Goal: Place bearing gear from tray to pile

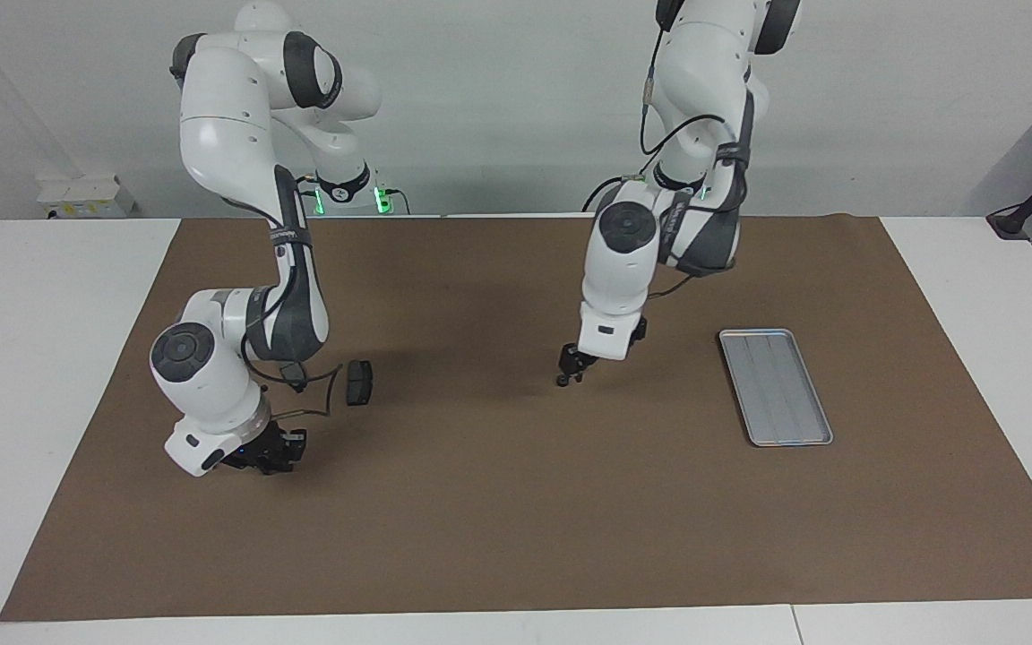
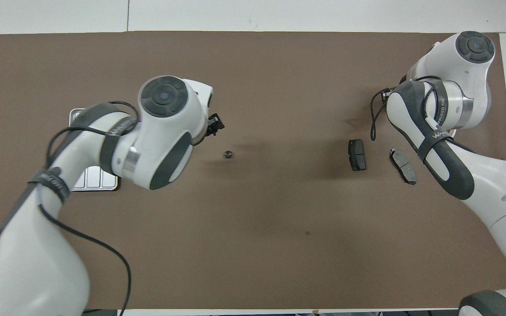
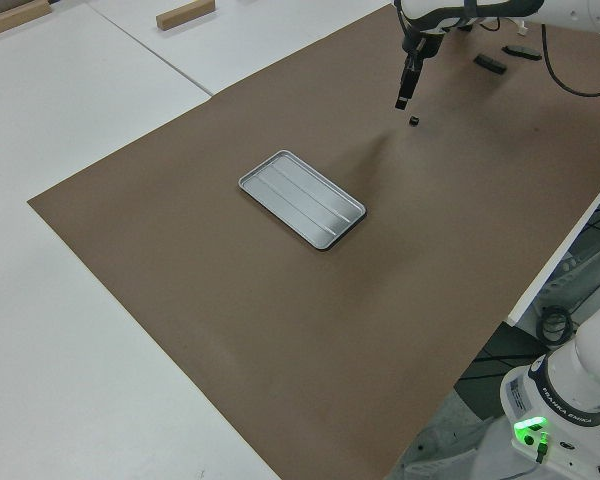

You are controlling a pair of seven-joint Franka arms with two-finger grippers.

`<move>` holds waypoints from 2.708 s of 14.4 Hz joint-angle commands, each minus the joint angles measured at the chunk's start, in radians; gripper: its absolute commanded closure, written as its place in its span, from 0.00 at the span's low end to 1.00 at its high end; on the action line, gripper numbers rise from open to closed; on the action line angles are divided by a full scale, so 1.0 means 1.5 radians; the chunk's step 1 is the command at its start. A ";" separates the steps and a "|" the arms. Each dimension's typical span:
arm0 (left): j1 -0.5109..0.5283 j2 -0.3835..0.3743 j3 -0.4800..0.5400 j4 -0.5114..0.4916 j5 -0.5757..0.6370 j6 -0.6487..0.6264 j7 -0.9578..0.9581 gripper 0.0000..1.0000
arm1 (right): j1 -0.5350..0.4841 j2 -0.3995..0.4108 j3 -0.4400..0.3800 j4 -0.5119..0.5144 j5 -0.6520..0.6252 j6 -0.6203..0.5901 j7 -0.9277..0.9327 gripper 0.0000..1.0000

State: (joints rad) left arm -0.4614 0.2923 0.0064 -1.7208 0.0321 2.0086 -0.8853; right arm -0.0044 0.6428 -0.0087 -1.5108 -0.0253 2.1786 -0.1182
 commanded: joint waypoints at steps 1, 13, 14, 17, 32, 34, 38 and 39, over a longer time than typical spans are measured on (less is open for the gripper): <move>0.106 -0.108 -0.005 -0.032 0.007 -0.092 0.146 0.00 | 0.009 -0.031 0.005 -0.012 0.003 -0.026 0.011 0.00; 0.291 -0.204 -0.038 -0.050 -0.009 -0.199 0.409 0.00 | 0.381 -0.091 0.010 0.060 0.008 -0.173 0.711 0.00; 0.298 -0.204 -0.040 -0.049 -0.010 -0.200 0.411 0.00 | 0.405 -0.081 0.010 0.061 0.007 -0.159 0.748 0.00; 0.306 -0.204 -0.046 -0.049 -0.010 -0.204 0.427 0.00 | 0.451 -0.038 0.010 0.062 0.009 -0.107 0.808 0.00; 0.319 -0.195 -0.067 0.058 -0.018 -0.309 0.434 0.00 | 0.463 0.048 0.010 0.048 -0.002 -0.015 0.823 0.06; 0.320 -0.198 -0.066 0.058 -0.018 -0.325 0.434 0.00 | 0.464 0.054 0.010 0.051 0.003 -0.012 0.823 0.16; 0.325 -0.207 -0.058 0.051 -0.019 -0.337 0.438 0.00 | 0.457 0.066 0.010 0.083 0.004 -0.029 0.823 0.40; 0.325 -0.211 -0.058 0.050 -0.019 -0.339 0.440 0.00 | 0.457 0.068 0.010 0.089 0.004 -0.029 0.823 0.40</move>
State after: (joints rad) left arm 0.0083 -0.0002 -0.0771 -1.6416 0.0169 1.5250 -0.2504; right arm 0.6889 0.7050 0.0037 -1.4207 -0.0212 2.1402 1.1078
